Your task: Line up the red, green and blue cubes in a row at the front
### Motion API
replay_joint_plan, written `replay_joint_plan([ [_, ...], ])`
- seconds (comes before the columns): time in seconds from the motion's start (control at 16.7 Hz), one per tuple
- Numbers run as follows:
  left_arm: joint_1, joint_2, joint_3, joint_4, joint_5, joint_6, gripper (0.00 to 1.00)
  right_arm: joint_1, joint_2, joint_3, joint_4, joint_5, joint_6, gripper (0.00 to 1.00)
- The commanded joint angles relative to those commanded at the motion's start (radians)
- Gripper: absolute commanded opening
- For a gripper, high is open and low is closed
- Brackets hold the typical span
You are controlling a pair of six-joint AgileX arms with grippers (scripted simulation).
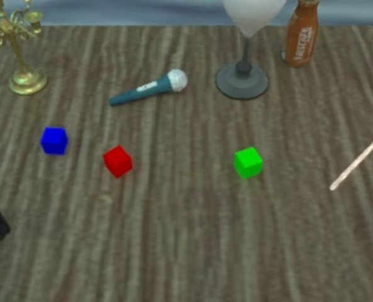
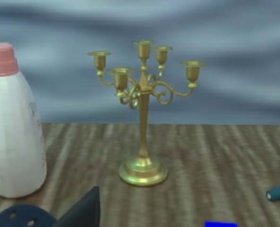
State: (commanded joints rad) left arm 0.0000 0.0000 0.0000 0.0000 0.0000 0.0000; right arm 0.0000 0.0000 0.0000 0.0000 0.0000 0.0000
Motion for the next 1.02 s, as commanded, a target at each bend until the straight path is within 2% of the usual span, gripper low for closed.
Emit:
replay_joint_plan([
  [0.24, -0.008, 0.030, 0.030, -0.021, 0.001, 0.009, 1.00, 0.000, 0.000, 0.000, 0.000, 0.000, 0.000, 1.00],
  [0.48, -0.050, 0.217, 0.214, -0.141, 0.003, 0.062, 1.00, 0.000, 0.000, 0.000, 0.000, 0.000, 0.000, 1.00],
  [0.72, -0.111, 0.571, 0.516, -0.336, 0.001, 0.145, 1.00, 0.000, 0.000, 0.000, 0.000, 0.000, 0.000, 1.00],
  [1.02, -0.202, 1.155, 0.941, -0.632, 0.002, 0.264, 1.00, 0.000, 0.000, 0.000, 0.000, 0.000, 0.000, 1.00],
])
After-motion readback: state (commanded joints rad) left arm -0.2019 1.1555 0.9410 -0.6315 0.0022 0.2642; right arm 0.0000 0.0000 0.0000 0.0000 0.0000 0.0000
